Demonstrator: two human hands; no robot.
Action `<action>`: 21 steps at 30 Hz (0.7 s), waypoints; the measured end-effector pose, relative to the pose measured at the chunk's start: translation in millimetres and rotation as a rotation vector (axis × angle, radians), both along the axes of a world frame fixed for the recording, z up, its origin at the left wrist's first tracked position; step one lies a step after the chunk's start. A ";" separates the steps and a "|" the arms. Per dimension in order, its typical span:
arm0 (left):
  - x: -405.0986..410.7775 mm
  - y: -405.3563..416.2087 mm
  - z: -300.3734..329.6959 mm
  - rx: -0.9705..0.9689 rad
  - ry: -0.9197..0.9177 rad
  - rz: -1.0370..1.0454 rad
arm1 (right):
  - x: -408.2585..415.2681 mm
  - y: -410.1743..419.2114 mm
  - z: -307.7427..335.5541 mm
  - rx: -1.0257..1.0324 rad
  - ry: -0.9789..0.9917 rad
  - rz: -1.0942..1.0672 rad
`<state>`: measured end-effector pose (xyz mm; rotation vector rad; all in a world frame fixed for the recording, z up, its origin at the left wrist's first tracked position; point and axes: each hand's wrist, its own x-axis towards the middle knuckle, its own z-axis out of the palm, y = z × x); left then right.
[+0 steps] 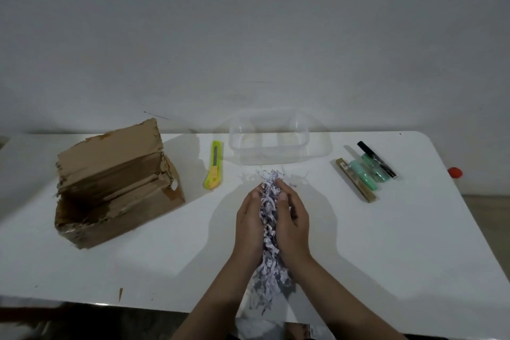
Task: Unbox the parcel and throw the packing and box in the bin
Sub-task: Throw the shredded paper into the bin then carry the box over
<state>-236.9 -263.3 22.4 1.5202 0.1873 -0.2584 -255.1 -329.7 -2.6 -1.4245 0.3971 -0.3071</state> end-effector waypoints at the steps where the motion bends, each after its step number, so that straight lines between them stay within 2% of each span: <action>1: 0.6 -2.6 2.6 0.002 0.005 -0.012 | -0.5 -1.4 2.8 0.016 0.003 -0.025; 6: 1.3 -17.2 17.8 0.019 0.004 -0.106 | -6.0 -10.3 20.3 0.071 0.006 -0.205; 13: -13.5 -42.0 44.6 0.002 0.026 -0.338 | -31.8 -23.6 48.7 0.086 0.000 -0.501; 21: -90.8 -103.9 55.0 0.015 0.057 -0.683 | -123.1 -67.2 61.4 0.084 -0.024 -0.915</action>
